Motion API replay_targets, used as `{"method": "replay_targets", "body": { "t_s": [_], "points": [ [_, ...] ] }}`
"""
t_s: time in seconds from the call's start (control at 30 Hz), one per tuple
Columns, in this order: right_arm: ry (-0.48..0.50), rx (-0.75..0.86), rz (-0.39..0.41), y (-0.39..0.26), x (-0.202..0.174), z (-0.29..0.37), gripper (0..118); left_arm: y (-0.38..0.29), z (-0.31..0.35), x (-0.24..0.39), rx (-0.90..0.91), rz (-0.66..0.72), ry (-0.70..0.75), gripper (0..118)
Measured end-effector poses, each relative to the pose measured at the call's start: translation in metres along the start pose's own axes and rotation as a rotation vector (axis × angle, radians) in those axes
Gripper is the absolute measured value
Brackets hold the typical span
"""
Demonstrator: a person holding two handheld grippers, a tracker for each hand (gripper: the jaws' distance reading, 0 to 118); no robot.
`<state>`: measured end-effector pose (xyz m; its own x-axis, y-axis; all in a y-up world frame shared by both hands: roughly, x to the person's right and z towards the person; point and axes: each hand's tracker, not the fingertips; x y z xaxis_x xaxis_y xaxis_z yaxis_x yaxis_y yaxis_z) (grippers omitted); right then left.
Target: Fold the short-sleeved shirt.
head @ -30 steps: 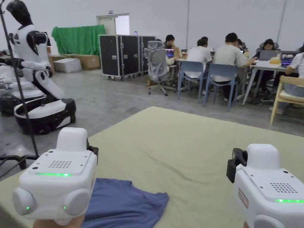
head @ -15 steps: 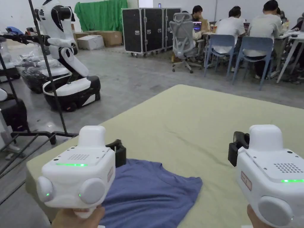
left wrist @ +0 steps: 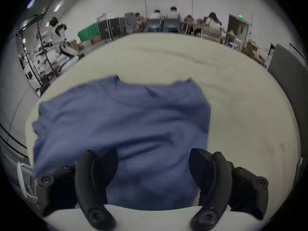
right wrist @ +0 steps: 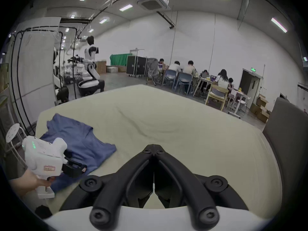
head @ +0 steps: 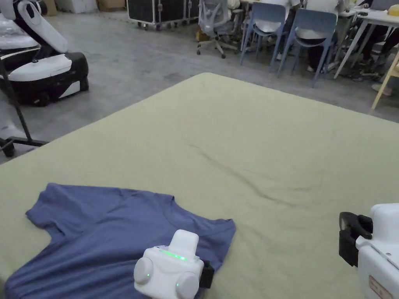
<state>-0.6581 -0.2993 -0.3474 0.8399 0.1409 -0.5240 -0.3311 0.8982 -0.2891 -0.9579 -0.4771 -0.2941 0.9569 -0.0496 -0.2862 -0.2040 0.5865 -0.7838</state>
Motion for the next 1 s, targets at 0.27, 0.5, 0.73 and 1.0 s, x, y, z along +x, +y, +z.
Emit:
{"method": "replay_targets", "body": {
  "t_s": [0.27, 0.5, 0.73, 1.0],
  "points": [
    [0.066, -0.077, -0.06, -0.035, 0.006, -0.017, 3, 0.005, 0.015, -0.049, 0.134, 0.127, 0.102, 3],
    [0.04, -0.098, -0.085, -0.054, 0.042, 0.008, 3, 0.021, 0.024, -0.087, 0.164, 0.399, -0.049, 3],
    [-0.102, -0.01, -0.139, -0.058, 0.114, 0.086, 3, 0.089, 0.12, 0.003, 0.365, 0.16, -0.119, 3],
    [-0.348, 0.08, -0.236, -0.079, 0.211, 0.211, 3, 0.119, 0.159, 0.258, 0.326, -0.268, -0.483, 3]
  ]
}}
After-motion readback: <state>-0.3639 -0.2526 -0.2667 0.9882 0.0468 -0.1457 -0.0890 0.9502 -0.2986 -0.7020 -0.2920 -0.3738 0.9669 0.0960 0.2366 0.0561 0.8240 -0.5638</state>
